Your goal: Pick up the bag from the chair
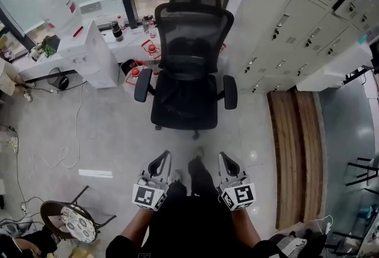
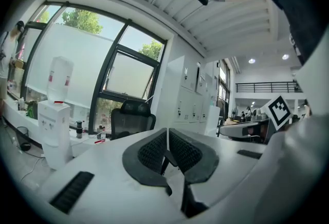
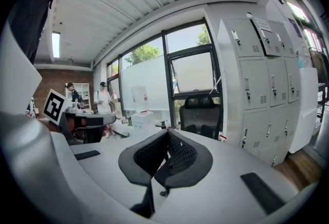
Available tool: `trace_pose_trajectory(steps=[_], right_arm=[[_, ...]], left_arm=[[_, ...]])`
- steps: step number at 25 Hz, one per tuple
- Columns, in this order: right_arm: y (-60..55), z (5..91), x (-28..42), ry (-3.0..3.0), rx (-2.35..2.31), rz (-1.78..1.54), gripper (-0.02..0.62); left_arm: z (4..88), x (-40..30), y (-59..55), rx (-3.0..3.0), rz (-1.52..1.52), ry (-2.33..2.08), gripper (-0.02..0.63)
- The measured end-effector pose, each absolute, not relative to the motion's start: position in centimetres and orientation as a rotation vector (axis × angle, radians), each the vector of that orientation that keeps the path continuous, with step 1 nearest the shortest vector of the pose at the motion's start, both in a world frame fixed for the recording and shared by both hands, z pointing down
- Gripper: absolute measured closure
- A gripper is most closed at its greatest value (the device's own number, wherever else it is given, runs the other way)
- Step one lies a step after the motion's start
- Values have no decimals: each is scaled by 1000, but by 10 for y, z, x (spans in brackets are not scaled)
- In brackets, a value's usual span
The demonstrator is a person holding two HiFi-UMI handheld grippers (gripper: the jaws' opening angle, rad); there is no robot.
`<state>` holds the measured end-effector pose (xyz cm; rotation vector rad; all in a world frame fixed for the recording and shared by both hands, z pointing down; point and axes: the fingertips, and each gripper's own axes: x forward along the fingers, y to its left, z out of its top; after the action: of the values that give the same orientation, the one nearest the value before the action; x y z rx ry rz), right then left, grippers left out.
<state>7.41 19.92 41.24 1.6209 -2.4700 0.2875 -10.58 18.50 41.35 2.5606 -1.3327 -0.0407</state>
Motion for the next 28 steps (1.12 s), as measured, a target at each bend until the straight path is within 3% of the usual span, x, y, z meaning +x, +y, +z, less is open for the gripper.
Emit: trace_pose_trajectory(steps=[19,28], right_arm=[[-48,421,133,-2605,1442,266,595],[-126,457,119,-2548,1428,352,595]], left_arm=[[413,-65,-20,2397,-61,-1570,594],[448,-71,-114,2362,-17,-1518,594]])
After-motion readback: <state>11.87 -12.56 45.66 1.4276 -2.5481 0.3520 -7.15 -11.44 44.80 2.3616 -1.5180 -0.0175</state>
